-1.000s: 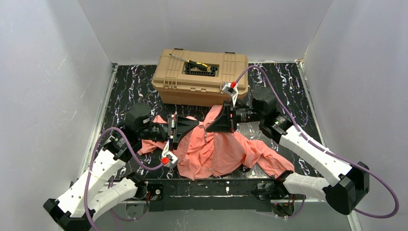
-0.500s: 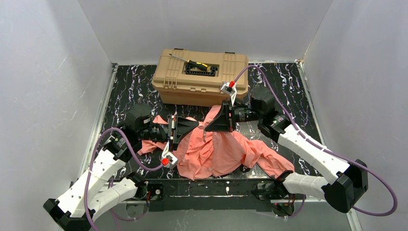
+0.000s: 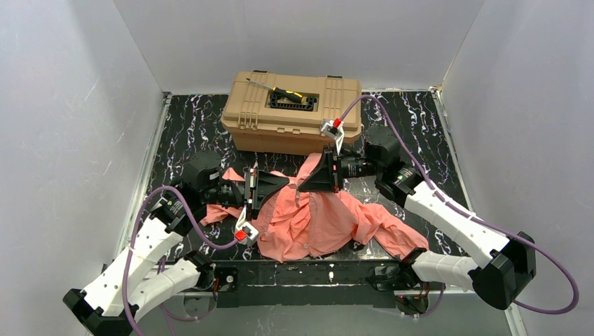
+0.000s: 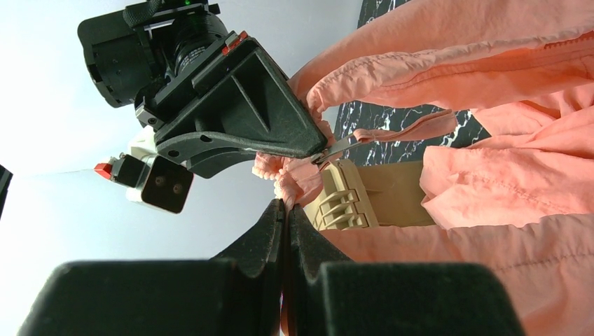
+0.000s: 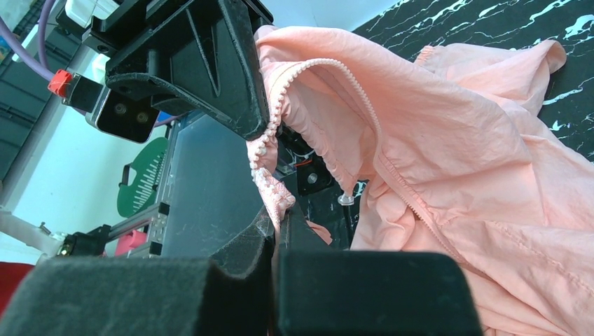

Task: Zip up the jacket

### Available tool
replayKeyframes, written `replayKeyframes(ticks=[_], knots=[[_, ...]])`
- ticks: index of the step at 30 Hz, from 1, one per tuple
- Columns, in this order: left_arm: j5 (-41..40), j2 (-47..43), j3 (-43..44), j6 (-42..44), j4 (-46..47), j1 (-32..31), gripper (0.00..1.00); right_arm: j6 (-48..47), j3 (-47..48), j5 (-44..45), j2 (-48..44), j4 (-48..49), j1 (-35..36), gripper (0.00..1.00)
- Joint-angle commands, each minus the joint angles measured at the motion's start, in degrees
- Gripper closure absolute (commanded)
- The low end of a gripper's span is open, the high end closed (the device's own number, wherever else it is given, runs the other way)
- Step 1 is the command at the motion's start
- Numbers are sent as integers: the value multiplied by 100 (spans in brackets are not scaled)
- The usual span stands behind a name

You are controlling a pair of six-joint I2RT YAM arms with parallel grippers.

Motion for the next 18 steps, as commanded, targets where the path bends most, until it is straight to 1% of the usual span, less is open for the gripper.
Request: replayKeyframes(ticks=[1,18], knots=[[-36,-21,139,-72,113,-11,100,17,160,-36,-109,150,47,99],[-119,-47,52,-49,148,-12,100,-9,302,-32,-48,89,98,99]])
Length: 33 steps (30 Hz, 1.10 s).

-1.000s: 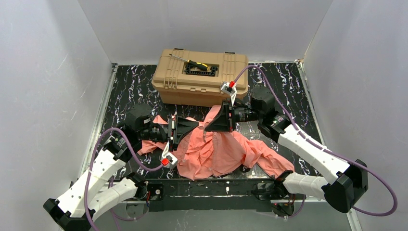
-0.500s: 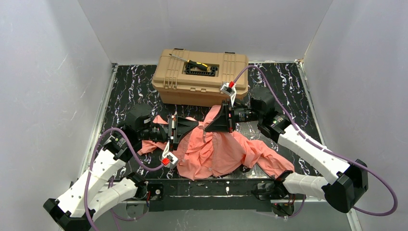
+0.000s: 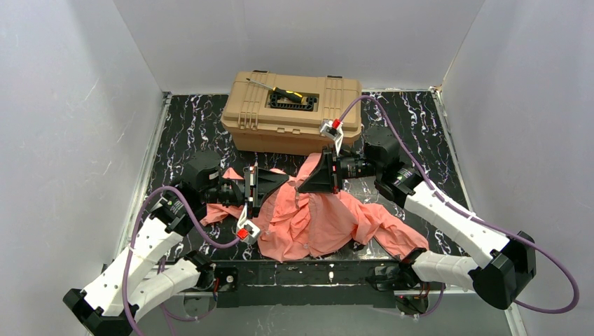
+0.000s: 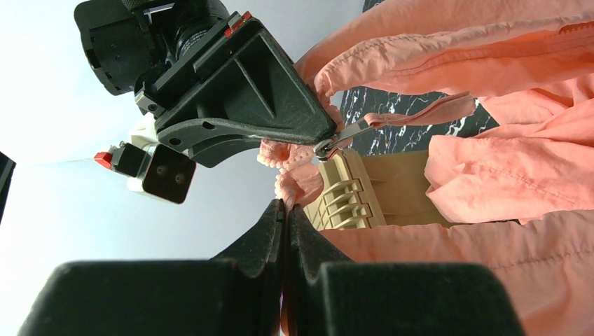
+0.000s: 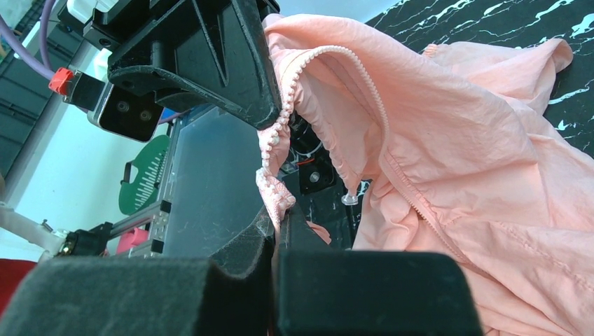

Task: Zip up the jacket

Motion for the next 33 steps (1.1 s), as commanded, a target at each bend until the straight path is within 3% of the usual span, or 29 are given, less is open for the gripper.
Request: replayKeyframes(ticks=[1,26,30,33], knots=[[72,-49,45,66,4,-15,100,-8,327,-24,-48,104,41,99],[-97,-43,16,874,-496,-77,100,100,308,309,-151,47,43,99],[-181,-38,40,594,-464,-72,100,41,231,360,-209,-100,37,99],[-326,-40,-45,-62,-380,-75,100,-411,269,891,-320,-700,37,99]])
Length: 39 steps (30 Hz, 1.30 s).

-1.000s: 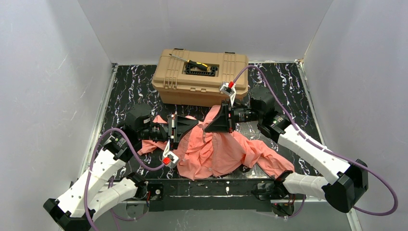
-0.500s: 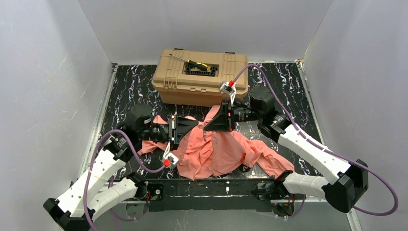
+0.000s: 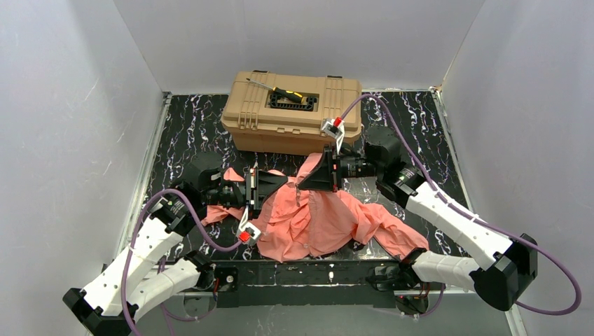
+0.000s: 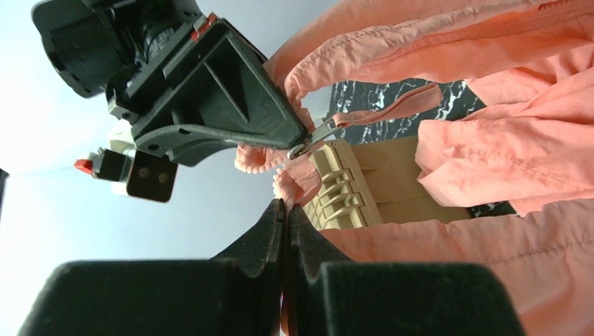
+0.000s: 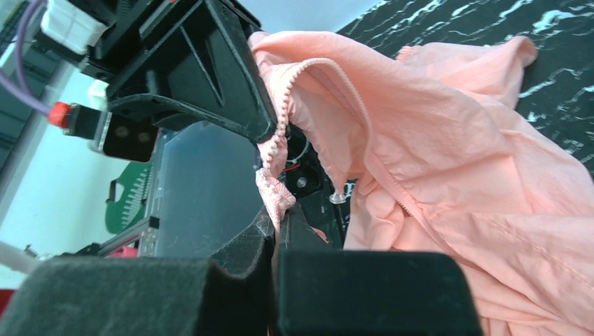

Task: Zip up the jacket

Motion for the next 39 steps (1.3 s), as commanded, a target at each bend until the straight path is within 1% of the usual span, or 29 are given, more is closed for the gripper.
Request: replayKeyframes(ticks=[1,3,5,7,10,11,12,13,16,17,18,19,20,22,24,28,30,33,39], knots=[[-116,-38,-99,-955,-26,-29,100,-612,209,738,-299,-752,11,99],[-119,-10,-318,-1338,-131,-29,100,-1012,312,1082,-289,-1263,16,99],[-77,-22,-695,-1338,-280,-29,100,-1205,349,1317,-262,-1672,12,99],[39,-37,-1129,-1529,-254,-28,100,-1268,276,1416,-250,-1780,16,99],[214,222,-1520,-2405,-228,-29,100,-1271,119,1451,-212,-1756,17,99],[236,354,-1570,-2808,-228,-29,94,-1271,71,1459,-186,-1754,17,99],[241,478,-1596,-3204,-224,-37,83,-1271,30,1453,-168,-1762,10,99],[210,605,-1611,-3691,-140,-37,78,-1271,-15,1459,-155,-1770,16,99],[-204,854,-1713,-5734,722,-36,66,-1259,-132,1448,-179,-1777,17,99],[-382,892,-1754,-6405,918,-36,63,-1254,-192,1455,-201,-1776,17,99],[-447,917,-1785,-6790,1053,-36,58,-1254,-226,1467,-225,-1771,17,99],[-526,928,-1842,-7189,1225,-38,45,-1253,-266,1476,-241,-1767,10,99],[-621,938,-1909,-7568,1448,-42,39,-1247,-291,1485,-247,-1767,16,99],[-827,1007,-2011,-8115,1776,-53,38,-1253,-320,1478,-223,-1787,1,99],[-1140,1124,-2108,-8581,2211,-77,39,-1262,-343,1486,-201,-1801,7,99],[-1409,1714,-2066,-9258,2927,-87,40,-1271,-407,1508,-163,-1767,-5,99],[-1291,2109,-2010,-9397,3295,-102,40,-1275,-421,1536,-147,-1767,-17,99],[-1241,2490,-1940,-9241,3592,-305,41,-1284,-428,1573,-143,-1771,-35,99],[-1324,2935,-1991,-8627,3604,-390,44,-1323,-458,1647,-205,-1819,-69,99]])
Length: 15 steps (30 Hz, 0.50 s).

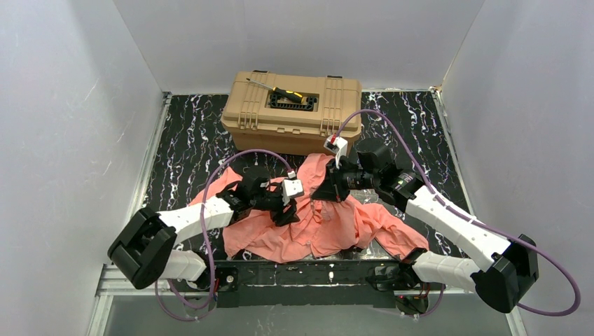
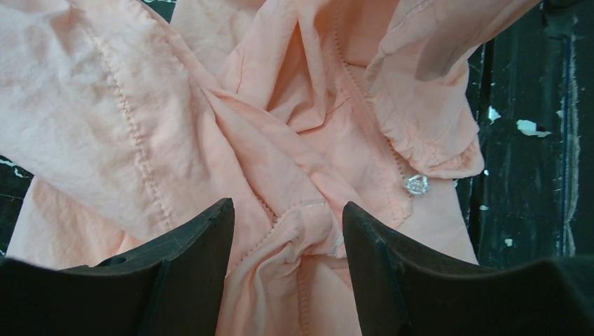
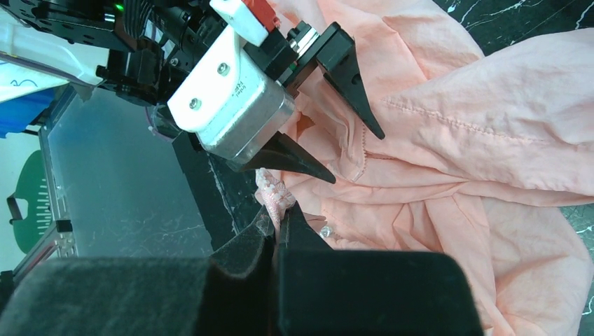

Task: Zip up the jacket

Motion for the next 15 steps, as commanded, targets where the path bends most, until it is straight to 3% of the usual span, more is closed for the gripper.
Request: replayKeyframes(ticks=[1,7,15], knots=[[-99,121,25,444,229,-37,45,-108,-54,103,-89,65,-49,99],[-90,127,-254,803,234,-38,53,-131,-149,84,-94,157,-87,99],[-94,114,-493,1147,231,-36,53,-139,-151,7,-23,240,-124,99]])
